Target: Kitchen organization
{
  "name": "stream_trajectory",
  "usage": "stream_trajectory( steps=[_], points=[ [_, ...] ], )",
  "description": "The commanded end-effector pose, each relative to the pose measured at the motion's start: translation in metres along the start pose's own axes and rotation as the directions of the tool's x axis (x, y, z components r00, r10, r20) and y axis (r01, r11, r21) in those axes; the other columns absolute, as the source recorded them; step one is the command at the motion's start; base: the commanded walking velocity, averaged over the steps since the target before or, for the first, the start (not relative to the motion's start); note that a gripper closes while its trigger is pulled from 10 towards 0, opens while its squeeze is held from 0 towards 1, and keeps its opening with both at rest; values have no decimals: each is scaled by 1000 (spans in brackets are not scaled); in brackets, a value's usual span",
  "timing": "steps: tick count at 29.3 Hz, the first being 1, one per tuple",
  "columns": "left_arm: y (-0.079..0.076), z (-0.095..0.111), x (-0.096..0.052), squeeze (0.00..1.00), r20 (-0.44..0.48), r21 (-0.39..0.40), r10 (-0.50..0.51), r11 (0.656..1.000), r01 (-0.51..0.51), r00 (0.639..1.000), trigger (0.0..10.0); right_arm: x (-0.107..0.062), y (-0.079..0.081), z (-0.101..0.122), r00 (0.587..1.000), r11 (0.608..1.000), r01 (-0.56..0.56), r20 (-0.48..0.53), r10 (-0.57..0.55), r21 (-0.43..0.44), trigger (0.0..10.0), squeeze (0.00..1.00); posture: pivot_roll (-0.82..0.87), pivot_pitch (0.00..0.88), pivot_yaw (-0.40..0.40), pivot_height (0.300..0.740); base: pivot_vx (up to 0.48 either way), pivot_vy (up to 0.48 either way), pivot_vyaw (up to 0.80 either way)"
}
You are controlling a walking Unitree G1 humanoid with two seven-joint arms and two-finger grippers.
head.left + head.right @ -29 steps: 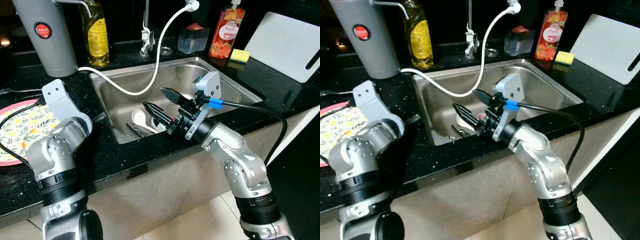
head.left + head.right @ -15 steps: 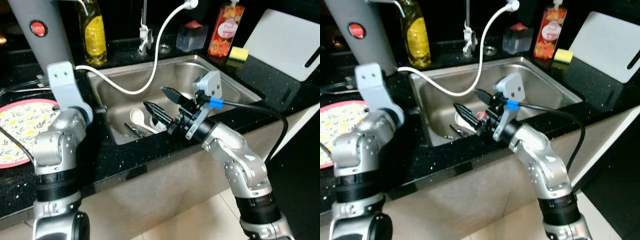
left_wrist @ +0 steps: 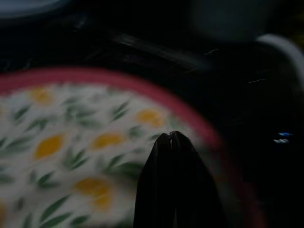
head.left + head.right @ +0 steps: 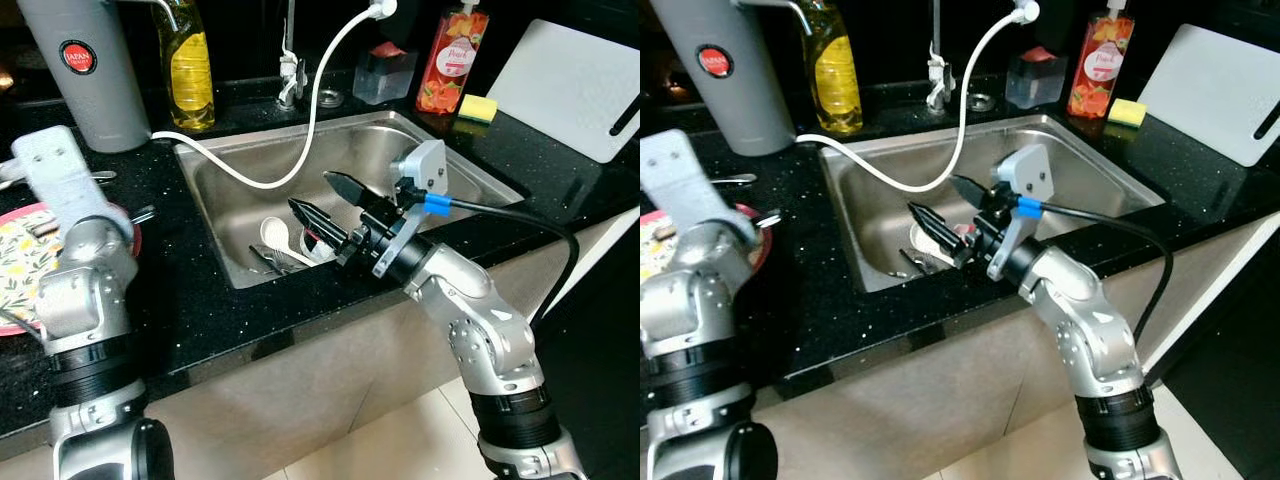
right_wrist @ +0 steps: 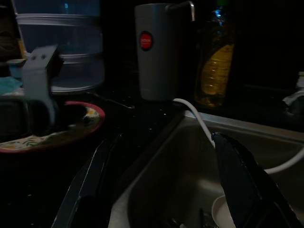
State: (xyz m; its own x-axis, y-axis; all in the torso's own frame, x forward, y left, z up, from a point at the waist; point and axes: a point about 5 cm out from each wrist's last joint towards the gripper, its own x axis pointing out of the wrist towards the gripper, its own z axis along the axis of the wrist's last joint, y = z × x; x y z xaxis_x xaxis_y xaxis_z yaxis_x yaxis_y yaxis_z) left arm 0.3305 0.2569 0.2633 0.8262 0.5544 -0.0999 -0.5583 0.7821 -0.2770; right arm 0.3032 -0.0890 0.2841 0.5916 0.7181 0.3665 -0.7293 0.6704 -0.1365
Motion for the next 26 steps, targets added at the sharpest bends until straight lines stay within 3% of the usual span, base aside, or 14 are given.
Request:
stream_trajectory(
  steps=[1, 5, 9, 13, 15, 26],
  points=[
    [2, -11, 1, 0, -63, -19, 3, 1000, -4, 998, 10000, -1, 3, 1, 1000, 1000, -12, 2, 12, 9, 10000, 0, -93, 126, -22, 740, 0, 0, 0],
    [0, -18, 2, 0, -119, -61, -25, 998, 17, 993, 10000, -2, 3, 1, 1000, 1000, -14, 3, 14, 10, 10000, 0, -92, 128, -23, 740, 0, 0, 0],
    [-2, -26, 2, 0, -170, -56, -55, 997, 47, 984, 10000, -1, 3, 2, 1000, 1000, -16, 6, 15, 11, 10000, 0, -91, 130, -24, 740, 0, 0, 0],
    [-13, -35, 0, 0, -232, -53, -151, 988, 142, 961, 10000, -1, 3, 2, 1000, 1000, -15, 6, 15, 12, 10000, 0, -93, 132, -24, 740, 0, 0, 0],
    [-23, -39, -5, 0, -269, -102, -234, 972, 214, 934, 10000, -1, 3, 2, 1000, 1000, -15, 5, 15, 11, 10000, 0, -93, 131, -24, 740, 0, 0, 0],
    [-43, -38, -13, 0, -293, -167, -376, 925, 340, 879, 10000, -1, 2, 2, 1000, 1000, -11, 5, 11, 9, 10000, 0, -99, 128, -22, 740, 0, 0, 0]
  ],
)
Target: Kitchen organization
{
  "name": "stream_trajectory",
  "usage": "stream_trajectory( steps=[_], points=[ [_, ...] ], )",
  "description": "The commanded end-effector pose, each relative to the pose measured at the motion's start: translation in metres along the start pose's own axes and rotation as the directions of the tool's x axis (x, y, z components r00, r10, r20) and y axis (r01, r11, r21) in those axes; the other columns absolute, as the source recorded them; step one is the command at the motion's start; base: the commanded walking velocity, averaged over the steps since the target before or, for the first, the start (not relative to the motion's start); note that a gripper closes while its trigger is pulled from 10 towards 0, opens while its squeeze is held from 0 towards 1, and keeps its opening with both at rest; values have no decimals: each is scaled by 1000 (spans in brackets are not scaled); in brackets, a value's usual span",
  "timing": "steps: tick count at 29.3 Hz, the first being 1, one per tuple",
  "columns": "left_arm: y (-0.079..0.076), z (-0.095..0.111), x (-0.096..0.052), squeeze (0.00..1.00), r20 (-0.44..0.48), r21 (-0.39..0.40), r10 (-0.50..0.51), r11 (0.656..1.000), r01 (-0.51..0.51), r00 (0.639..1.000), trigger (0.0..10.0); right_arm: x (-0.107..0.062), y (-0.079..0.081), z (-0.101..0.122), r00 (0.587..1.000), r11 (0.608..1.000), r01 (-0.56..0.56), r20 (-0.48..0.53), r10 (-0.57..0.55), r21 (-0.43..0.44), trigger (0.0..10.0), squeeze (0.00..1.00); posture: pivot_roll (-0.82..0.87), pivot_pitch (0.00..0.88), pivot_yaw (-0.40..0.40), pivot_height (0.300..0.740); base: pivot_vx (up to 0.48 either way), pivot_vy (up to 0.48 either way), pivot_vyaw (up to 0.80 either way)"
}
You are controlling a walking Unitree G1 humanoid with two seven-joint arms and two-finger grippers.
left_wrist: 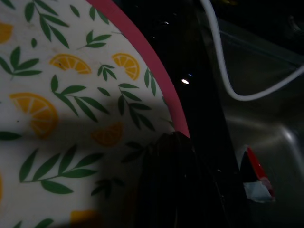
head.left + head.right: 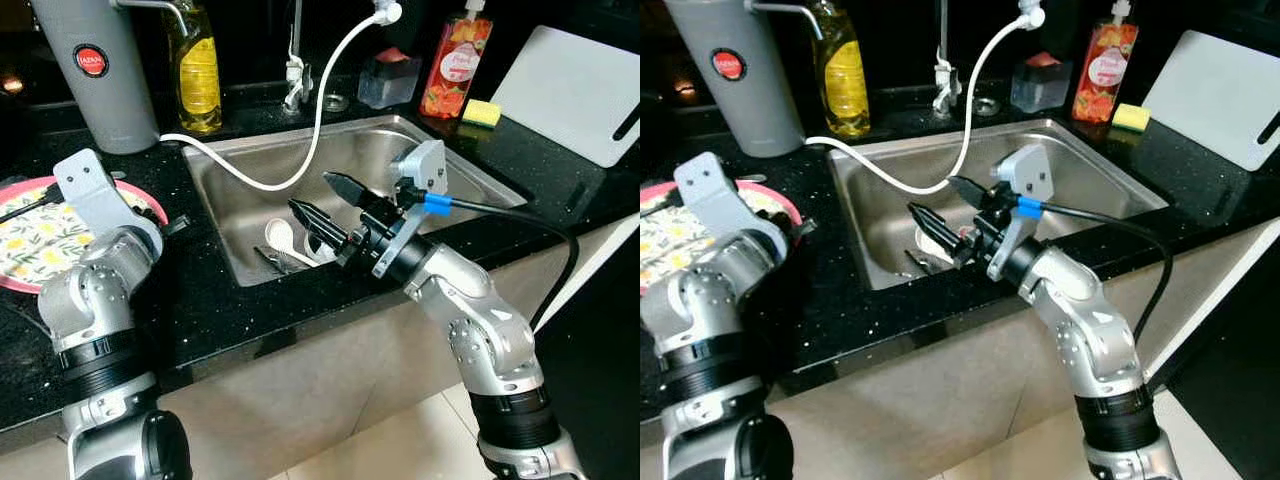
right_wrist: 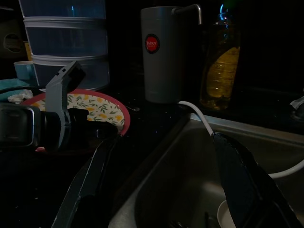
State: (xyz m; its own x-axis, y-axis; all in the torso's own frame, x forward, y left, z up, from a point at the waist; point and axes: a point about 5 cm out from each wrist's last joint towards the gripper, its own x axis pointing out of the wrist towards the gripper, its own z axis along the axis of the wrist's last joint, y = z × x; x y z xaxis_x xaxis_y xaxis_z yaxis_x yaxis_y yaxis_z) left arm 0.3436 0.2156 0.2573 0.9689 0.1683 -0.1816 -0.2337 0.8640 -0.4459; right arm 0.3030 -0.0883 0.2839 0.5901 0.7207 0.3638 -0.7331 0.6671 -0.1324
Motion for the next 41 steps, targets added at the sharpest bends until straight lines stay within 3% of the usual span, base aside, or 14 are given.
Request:
stream_trajectory(
  steps=[1, 13, 20, 21, 22, 23, 24, 27, 28, 29, 33, 36, 40, 41],
  points=[
    [-4, -21, 4, 0, -108, -6, -35, 999, 34, 994, 10000, -2, 1, 2, 1000, 1000, -7, 7, 7, 3, 10000, 0, -99, 128, -22, 740, 0, 0, 0],
    [-27, -23, -4, 0, -133, -7, -214, 977, 215, 968, 10000, -2, 1, 2, 1000, 1000, -5, 6, 5, 2, 10000, 0, -101, 127, -24, 740, 0, 0, 0],
    [-25, -17, -5, 0, -78, 125, -158, 978, 167, 984, 10000, -2, 1, 3, 1000, 1000, -5, 9, 5, 2, 10000, 0, -101, 127, -24, 740, 0, 0, 0],
    [-21, -12, -4, 0, -33, 180, -112, 977, 116, 993, 10000, -2, 1, 3, 1000, 1000, -5, 9, 5, 2, 10000, 0, -99, 126, -24, 740, 0, 0, 0],
    [-21, -12, -4, 0, -33, 180, -112, 977, 116, 993, 10000, -2, 1, 3, 1000, 1000, -5, 9, 5, 2, 10000, 0, -99, 126, -24, 740, 0, 0, 0],
    [-17, -1, -6, 0, 60, 254, -66, 966, 49, 996, 10000, -2, 0, 3, 1000, 1000, -4, 9, 4, 1, 10000, 0, -98, 125, -24, 740, 0, 0, 0],
    [-17, -1, -6, 0, 60, 254, -66, 966, 49, 996, 10000, -2, 0, 3, 1000, 1000, -4, 9, 4, 1, 10000, 0, -98, 125, -24, 740, 0, 0, 0],
    [-23, 14, -11, 0, 177, 355, -99, 934, 30, 979, 10000, -2, 1, 3, 1000, 1000, -4, 10, 4, 2, 10000, 0, -98, 125, -23, 740, 0, 0, 0],
    [-23, 14, -11, 0, 177, 355, -99, 934, 30, 979, 10000, -2, 1, 3, 1000, 1000, -4, 10, 4, 2, 10000, 0, -98, 125, -23, 740, 0, 0, 0],
    [-30, 16, -15, 0, 181, 414, -156, 908, 68, 971, 10000, -2, 1, 3, 1000, 1000, -4, 11, 4, 2, 10000, 0, -95, 125, -23, 740, 0, 0, 0],
    [-39, 16, -19, 0, 135, 457, -239, 876, 153, 962, 10000, -1, 1, 3, 1000, 1000, -4, 12, 4, 2, 10000, 0, -93, 126, -20, 740, 0, 0, 0],
    [-39, 19, -20, 0, 122, 473, -242, 867, 158, 963, 10000, -1, 1, 3, 1000, 1000, -2, 12, 2, 2, 10000, 0, -92, 127, -18, 740, 0, 0, 0],
    [-28, 28, -17, 0, 163, 523, -151, 851, 45, 975, 10000, -2, 1, 3, 1000, 1000, 1, 12, -1, 3, 10000, 0, -90, 127, -12, 740, 0, 0, 0],
    [-23, 30, -17, 0, 179, 576, -142, 817, 14, 973, 10000, -2, 1, 2, 1000, 1000, 2, 12, -2, 4, 10000, 0, -90, 127, -11, 740, 0, 0, 0]
  ],
)
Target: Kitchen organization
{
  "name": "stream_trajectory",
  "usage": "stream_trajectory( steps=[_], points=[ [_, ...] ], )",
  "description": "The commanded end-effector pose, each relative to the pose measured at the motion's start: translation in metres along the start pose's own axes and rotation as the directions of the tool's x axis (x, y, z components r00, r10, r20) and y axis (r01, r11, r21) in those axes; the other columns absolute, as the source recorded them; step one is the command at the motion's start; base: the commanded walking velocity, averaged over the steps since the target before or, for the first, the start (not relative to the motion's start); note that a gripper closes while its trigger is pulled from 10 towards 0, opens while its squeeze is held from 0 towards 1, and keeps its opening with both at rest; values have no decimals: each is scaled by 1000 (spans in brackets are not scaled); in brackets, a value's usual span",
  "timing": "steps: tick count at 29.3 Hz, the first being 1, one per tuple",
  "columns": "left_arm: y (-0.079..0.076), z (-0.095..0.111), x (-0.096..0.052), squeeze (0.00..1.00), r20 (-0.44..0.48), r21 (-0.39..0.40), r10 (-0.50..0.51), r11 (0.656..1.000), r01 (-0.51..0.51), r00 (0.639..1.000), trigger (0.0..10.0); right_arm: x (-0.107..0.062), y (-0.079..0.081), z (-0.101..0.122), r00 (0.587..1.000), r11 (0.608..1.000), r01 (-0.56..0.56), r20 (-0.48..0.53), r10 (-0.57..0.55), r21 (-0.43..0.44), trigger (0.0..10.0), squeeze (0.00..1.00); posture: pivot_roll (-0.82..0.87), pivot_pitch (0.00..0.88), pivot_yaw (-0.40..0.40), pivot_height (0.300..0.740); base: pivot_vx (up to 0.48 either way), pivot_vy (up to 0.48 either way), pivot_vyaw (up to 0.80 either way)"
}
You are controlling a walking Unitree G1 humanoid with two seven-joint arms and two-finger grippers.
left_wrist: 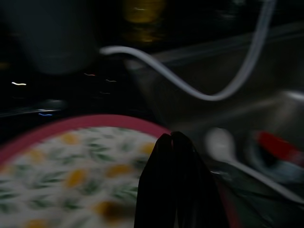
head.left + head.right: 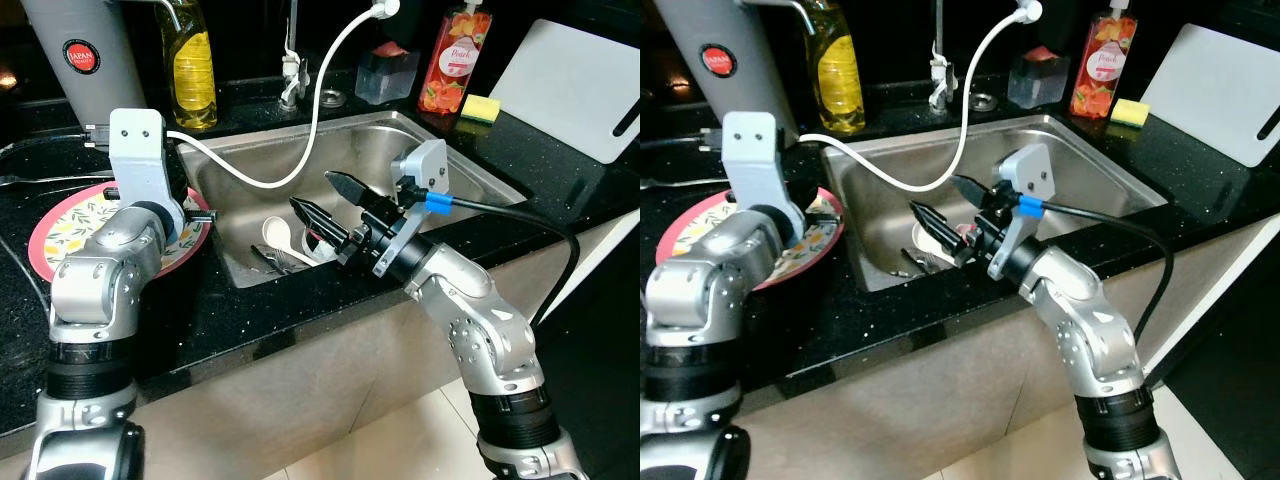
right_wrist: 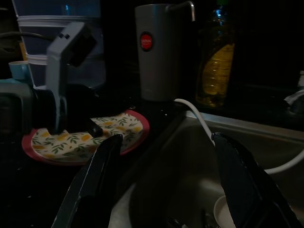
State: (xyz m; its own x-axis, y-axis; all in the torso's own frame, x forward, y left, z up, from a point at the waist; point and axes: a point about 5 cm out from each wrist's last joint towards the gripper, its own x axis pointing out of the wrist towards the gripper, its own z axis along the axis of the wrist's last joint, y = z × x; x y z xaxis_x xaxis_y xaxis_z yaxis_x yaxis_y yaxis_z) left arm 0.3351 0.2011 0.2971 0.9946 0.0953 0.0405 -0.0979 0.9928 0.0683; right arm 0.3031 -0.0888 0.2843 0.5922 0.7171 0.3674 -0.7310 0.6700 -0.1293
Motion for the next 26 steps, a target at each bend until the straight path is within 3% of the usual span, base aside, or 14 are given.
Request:
stream_trajectory(
  steps=[1, 2, 3, 4, 6, 8, 10, 11, 13, 14, 20, 21, 22, 26],
  points=[
    [6, 0, 0, 0, 1, 71, 31, 997, -31, 1000, 10000, -2, 1, 2, 1000, 1000, -2, 8, 2, 2, 10000, 0, -90, 127, -11, 740, 0, 0, 0],
    [10, 0, 0, 455, 4, 96, 28, 995, -28, 1000, 10000, -2, 1, 2, 1000, 1000, -1, 8, 1, 2, 10000, 0, -90, 126, -11, 740, 0, 0, 0],
    [10, 0, 0, 455, 4, 96, 28, 995, -28, 1000, 10000, -2, 1, 2, 1000, 1000, -1, 8, 1, 2, 10000, 0, -90, 126, -11, 740, 0, 0, 0],
    [13, 1, -1, 1000, 7, 110, 4, 994, -5, 1000, 10000, -2, 1, 2, 1000, 1000, -1, 8, 1, 2, 10000, 0, -90, 126, -11, 740, 0, 0, 0],
    [7, 6, -7, 1000, 23, 158, -162, 975, 156, 987, 10000, -2, 1, 1, 1000, 1000, -3, 8, 3, 1, 10000, 0, -86, 123, -13, 740, 0, 0, 0],
    [6, 7, -8, 1000, 26, 174, -189, 968, 182, 982, 10000, -2, 1, 1, 1000, 1000, -3, 8, 3, 1, 10000, 0, -86, 123, -13, 740, 0, 0, 0],
    [1, 12, -16, 1000, 25, 272, -304, 919, 286, 952, 10000, -2, 1, 2, 1000, 1000, -6, 9, 6, 1, 10000, 0, -83, 120, -17, 740, 0, 0, 0],
    [0, 14, -20, 427, 21, 309, -343, 896, 320, 939, 10000, -2, 1, 2, 1000, 1000, -6, 10, 6, 1, 10000, 0, -83, 120, -17, 740, 0, 0, 0],
    [0, 15, -22, 427, 18, 330, -364, 881, 338, 931, 10000, -2, 1, 2, 1000, 1000, -6, 10, 6, 2, 10000, 0, -82, 121, -16, 740, 0, 0, 0],
    [0, 16, -25, 0, 17, 360, -390, 861, 358, 921, 10000, -2, 1, 2, 1000, 1000, -7, 11, 7, 2, 10000, 0, -82, 122, -17, 740, 0, 0, 0],
    [-5, 12, -46, 0, -42, 452, -575, 718, 529, 817, 10000, -2, 1, 1, 1000, 1000, -6, 7, 6, 3, 10000, 0, -79, 123, -17, 740, 0, 0, 0],
    [-5, 12, -46, 0, -42, 452, -575, 718, 529, 817, 10000, -2, 1, 1, 1000, 1000, -6, 7, 6, 3, 10000, 0, -79, 123, -17, 740, 0, 0, 0],
    [-3, 9, -56, 0, -86, 474, -633, 654, 590, 770, 10000, -2, 1, 1, 1000, 1000, -6, 8, 6, 5, 10000, 0, -79, 126, -17, 740, 0, 0, 0],
    [0, 7, -61, 0, -119, 480, -655, 621, 620, 747, 10000, -2, 1, 1, 1000, 1000, -6, 8, 6, 6, 10000, 0, -77, 128, -17, 740, 0, 0, 0]
  ],
)
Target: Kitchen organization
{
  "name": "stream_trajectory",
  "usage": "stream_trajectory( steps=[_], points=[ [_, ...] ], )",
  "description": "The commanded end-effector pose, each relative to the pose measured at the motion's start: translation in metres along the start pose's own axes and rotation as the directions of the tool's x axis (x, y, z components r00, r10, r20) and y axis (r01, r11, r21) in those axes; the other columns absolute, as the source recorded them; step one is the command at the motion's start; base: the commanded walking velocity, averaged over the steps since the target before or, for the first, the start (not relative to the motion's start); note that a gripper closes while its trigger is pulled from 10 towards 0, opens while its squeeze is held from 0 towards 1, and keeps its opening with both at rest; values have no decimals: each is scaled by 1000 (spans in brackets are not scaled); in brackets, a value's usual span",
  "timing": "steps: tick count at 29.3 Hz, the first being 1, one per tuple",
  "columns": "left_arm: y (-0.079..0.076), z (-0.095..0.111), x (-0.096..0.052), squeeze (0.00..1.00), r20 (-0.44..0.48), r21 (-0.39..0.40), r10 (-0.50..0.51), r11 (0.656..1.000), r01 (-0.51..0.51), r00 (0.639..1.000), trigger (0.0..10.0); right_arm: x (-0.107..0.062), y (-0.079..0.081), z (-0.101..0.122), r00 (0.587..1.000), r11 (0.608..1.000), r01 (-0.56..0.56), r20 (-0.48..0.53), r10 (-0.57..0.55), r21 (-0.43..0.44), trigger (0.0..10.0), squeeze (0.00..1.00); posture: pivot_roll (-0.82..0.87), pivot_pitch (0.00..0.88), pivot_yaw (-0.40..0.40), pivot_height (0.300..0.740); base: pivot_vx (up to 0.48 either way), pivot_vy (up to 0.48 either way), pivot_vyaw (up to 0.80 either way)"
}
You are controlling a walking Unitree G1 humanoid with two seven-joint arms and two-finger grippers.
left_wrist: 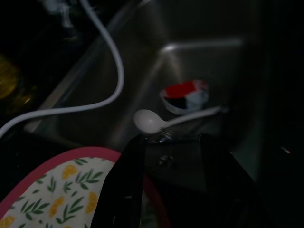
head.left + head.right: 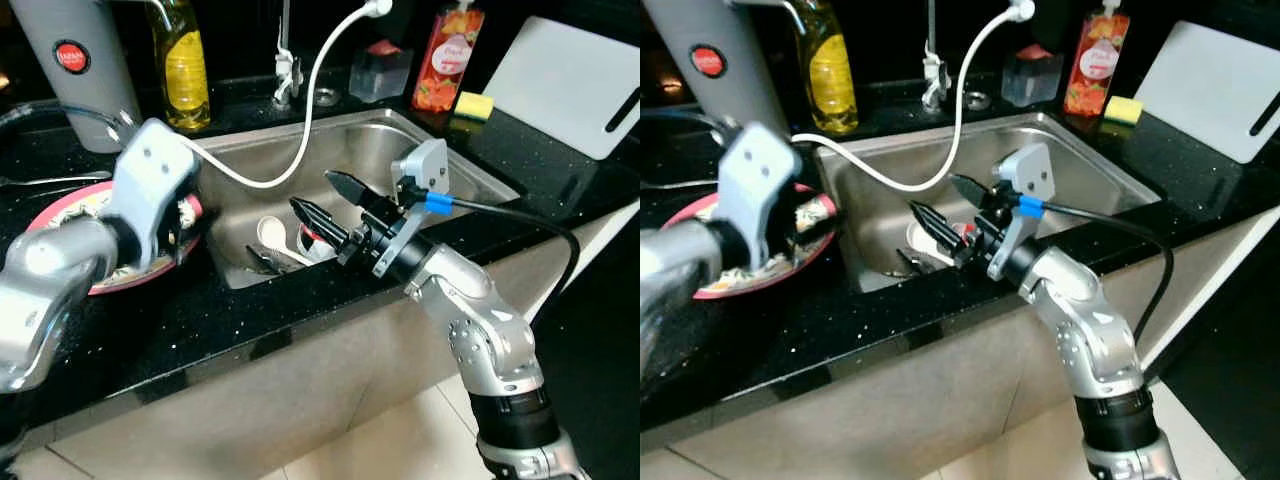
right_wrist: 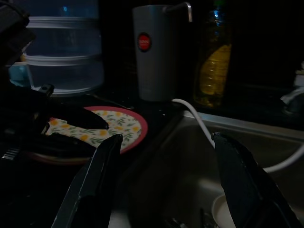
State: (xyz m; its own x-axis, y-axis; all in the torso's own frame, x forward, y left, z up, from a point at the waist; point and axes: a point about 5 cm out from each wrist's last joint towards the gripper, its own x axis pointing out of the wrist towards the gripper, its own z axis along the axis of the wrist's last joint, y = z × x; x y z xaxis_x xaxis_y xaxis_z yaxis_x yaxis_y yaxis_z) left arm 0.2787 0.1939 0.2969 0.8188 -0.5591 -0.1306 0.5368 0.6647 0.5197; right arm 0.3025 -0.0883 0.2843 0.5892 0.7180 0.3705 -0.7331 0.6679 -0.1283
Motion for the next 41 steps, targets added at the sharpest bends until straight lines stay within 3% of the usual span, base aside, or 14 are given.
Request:
stream_trajectory(
  steps=[1, 9, 14, 21, 25, 26, 27, 29, 30, 33, 37, 41],
  points=[
    [-2, 0, -11, 0, -27, 41, -54, 998, 55, 998, 10000, -2, 0, 1, 1000, 1000, -2, 3, 2, 4, 10000, 0, -76, 129, -18, 740, 0, 0, 0],
    [-5, -18, -18, 0, -154, 116, -79, 988, 98, 985, 10000, -2, 0, 1, 1000, 1000, -3, 2, 3, 6, 10000, 0, -78, 134, -21, 740, 0, 0, 0],
    [9, -36, -24, 0, -278, 174, 16, 984, 34, 961, 10000, -2, -1, 1, 1000, 1000, -3, 1, 3, 6, 10000, 0, -77, 135, -24, 740, 0, 0, 0],
    [14, -52, -21, 0, -356, 244, 106, 970, -17, 929, 10000, -2, -1, 1, 1000, 1000, -4, 3, 4, 7, 10000, 0, -77, 134, -25, 740, 0, 0, 0],
    [12, -54, -19, 0, -355, 246, 109, 969, -20, 929, 10000, -2, 0, 1, 1000, 1000, -4, 4, 4, 7, 10000, 0, -80, 135, -27, 740, 0, 0, 0],
    [10, -54, -17, 0, -346, 242, 106, 970, -21, 932, 8000, -2, 0, 1, 1000, 1000, -4, 4, 4, 7, 10000, 0, -80, 135, -27, 740, 0, 0, 0],
    [8, -55, -14, 0, -338, 243, 108, 970, -24, 935, 3765, -2, 0, 1, 1000, 1000, -4, 4, 4, 7, 10000, 0, -80, 135, -28, 740, 0, 0, 0],
    [7, -56, -12, 0, -334, 251, 117, 968, -32, 935, 3765, -2, 0, 1, 1000, 1000, -5, 4, 5, 7, 10000, 0, -81, 135, -28, 740, 0, 0, 0],
    [6, -57, -9, 0, -334, 272, 134, 962, -41, 933, 0, -1, 0, 2, 1000, 1000, -4, 4, 4, 7, 10000, 0, -82, 136, -29, 740, 0, 0, 0],
    [4, -61, -3, 0, -330, 333, 165, 941, -49, 929, 0, -1, -1, 2, 1000, 1000, -2, 5, 2, 7, 10000, 0, -82, 136, -28, 740, 0, 0, 0],
    [4, -59, 0, 0, -309, 353, 182, 933, -65, 934, 0, -1, -1, 2, 1000, 1000, -1, 6, 1, 7, 10000, 0, -82, 136, -28, 740, 0, 0, 0],
    [3, -48, 7, 0, -236, 409, 206, 908, -96, 950, 0, -1, -1, 2, 1000, 1000, 0, 7, 0, 8, 10000, 0, -82, 137, -28, 740, 0, 0, 0]
  ],
)
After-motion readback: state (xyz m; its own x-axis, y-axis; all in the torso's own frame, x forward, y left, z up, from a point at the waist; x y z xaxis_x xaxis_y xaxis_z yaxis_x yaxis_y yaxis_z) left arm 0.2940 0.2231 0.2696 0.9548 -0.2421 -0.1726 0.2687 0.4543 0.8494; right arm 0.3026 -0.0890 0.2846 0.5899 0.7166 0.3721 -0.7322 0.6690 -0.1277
